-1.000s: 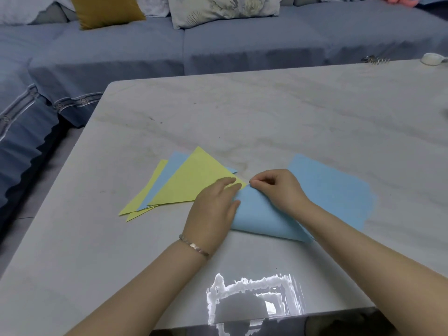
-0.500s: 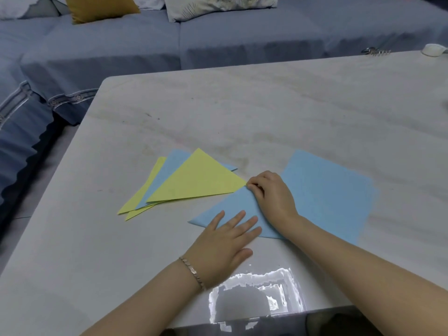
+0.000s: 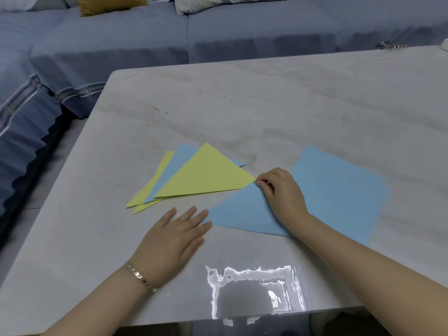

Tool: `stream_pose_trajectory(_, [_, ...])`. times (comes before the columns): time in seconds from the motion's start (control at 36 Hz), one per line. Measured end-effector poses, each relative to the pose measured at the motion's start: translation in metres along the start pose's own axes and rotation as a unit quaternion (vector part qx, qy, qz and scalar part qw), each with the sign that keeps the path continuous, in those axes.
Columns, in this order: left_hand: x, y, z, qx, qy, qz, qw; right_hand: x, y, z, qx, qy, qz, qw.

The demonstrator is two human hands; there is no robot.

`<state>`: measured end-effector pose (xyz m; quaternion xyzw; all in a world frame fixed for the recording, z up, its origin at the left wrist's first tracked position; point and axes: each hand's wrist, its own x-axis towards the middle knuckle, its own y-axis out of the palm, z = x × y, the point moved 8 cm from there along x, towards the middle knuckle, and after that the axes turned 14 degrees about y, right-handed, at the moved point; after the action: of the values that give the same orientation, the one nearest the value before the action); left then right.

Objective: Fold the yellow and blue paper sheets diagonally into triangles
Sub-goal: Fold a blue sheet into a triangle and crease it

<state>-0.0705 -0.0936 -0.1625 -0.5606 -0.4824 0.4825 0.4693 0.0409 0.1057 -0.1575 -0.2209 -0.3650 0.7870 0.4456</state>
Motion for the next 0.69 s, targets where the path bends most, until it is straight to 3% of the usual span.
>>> stream_pose_trajectory(0.19, [-0.018,-0.011,0.016,-0.024,-0.117,-0.069,0.99,0.0,-0.001,0.0,0.002,-0.001,-0.004,1.0])
stream_pose_trajectory(0.31, [-0.011,-0.034,0.01,-0.046,-0.164,-0.188,0.967,0.0,-0.001,0.001,0.003,0.002,-0.005,1.0])
stream_pose_trajectory(0.36, [0.004,-0.044,-0.002,-0.062,-0.14,-0.222,0.963,-0.001,-0.001,0.001,0.004,0.003,-0.008,1.0])
stream_pose_trajectory(0.42, [0.027,-0.042,-0.021,-0.077,-0.078,-0.204,0.973,0.0,-0.001,0.001,0.006,0.004,-0.01,1.0])
stream_pose_trajectory(0.47, [0.048,-0.027,-0.038,-0.092,-0.027,-0.132,0.987,0.0,-0.002,0.0,0.008,0.005,-0.012,1.0])
stream_pose_trajectory(0.56, [0.062,-0.006,-0.047,-0.109,-0.039,-0.066,0.991,-0.004,-0.005,0.002,0.006,-0.001,-0.027,1.0])
stream_pose_trajectory(0.64, [0.062,0.006,-0.044,-0.116,-0.057,-0.044,0.991,-0.027,-0.012,0.019,-0.011,-0.087,-0.064,0.994])
stream_pose_trajectory(0.69, [0.061,0.011,-0.042,-0.113,-0.062,-0.032,0.991,-0.056,-0.005,0.031,-0.036,-0.161,-0.032,0.986])
